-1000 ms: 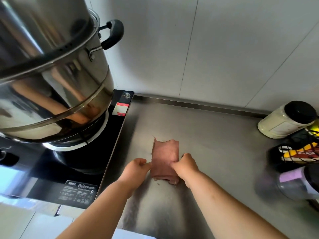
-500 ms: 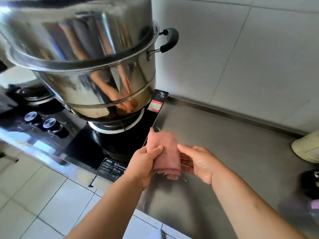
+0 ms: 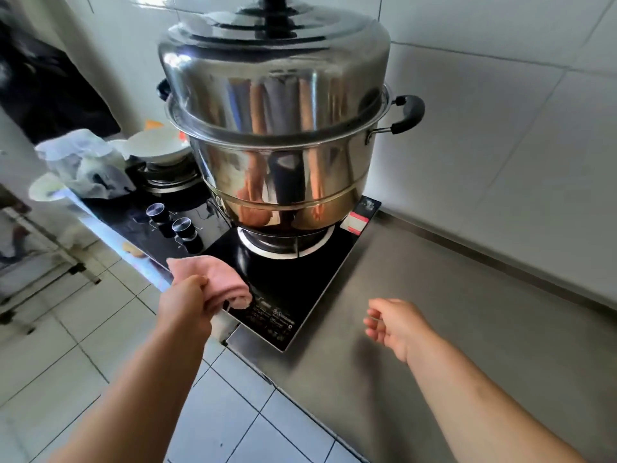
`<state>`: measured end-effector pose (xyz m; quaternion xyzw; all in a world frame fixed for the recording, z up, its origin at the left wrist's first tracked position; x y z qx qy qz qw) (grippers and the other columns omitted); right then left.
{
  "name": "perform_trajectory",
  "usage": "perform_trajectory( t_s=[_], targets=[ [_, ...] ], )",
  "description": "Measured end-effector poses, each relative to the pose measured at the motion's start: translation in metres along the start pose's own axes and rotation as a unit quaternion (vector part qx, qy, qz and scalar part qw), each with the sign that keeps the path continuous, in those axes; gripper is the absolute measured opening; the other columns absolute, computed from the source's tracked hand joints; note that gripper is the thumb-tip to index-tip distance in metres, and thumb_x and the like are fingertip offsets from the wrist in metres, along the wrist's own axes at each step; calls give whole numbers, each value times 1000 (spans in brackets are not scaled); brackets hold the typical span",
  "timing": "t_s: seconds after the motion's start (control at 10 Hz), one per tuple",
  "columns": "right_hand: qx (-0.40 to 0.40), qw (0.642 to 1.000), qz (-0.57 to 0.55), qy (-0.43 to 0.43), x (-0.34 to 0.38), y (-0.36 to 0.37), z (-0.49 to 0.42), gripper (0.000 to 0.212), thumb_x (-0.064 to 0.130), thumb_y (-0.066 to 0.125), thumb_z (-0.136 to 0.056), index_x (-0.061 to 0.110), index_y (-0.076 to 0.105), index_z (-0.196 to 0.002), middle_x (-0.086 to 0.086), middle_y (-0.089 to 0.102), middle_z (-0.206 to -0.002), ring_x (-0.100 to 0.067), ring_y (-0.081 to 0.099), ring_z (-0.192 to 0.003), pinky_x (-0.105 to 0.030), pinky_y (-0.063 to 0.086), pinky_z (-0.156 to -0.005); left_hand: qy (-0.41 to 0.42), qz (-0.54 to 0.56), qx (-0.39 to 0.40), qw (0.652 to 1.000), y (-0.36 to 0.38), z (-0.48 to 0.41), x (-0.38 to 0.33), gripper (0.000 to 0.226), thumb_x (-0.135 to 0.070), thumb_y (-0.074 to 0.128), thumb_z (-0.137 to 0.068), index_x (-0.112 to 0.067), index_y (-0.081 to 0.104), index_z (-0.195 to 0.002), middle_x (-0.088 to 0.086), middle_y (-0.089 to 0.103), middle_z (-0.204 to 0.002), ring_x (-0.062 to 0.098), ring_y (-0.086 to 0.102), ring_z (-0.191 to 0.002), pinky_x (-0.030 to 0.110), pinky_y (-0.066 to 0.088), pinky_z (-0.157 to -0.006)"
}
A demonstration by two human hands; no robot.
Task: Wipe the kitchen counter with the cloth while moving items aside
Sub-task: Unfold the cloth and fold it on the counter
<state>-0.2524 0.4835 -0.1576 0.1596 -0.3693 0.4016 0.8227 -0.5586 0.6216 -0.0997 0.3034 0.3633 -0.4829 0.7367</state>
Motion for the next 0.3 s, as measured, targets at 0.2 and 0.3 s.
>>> perform_trajectory(
  t_s=[0.2, 0.3],
  targets=[
    [9, 999, 36, -11, -2, 4, 1, 8, 10, 52, -90, 13, 55, -84, -4, 55, -76, -13, 56, -59, -25, 49, -50, 63, -79, -25, 995, -8, -42, -25, 26, -19, 60, -89, -11, 51, -111, 10, 60, -88, 18, 56, -60, 29, 43, -46],
    [11, 998, 51, -19, -5, 4, 3, 8, 11, 52, -90, 13, 56, -83, -3, 56, -76, -13, 56, -58, -24, 48, -49, 133, -279, -61, 949, -6, -46, -20, 47, -22, 57, -86, -5, 43, -127, 22, 58, -114, 38, 62, -92, 49, 53, -78]
  ],
)
Point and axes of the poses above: each hand's wrist, its own z-axis away from the middle knuckle, its own y-axis out of the palm, x = y × z, the point moved 5 cm from there along -z, towards the middle knuckle
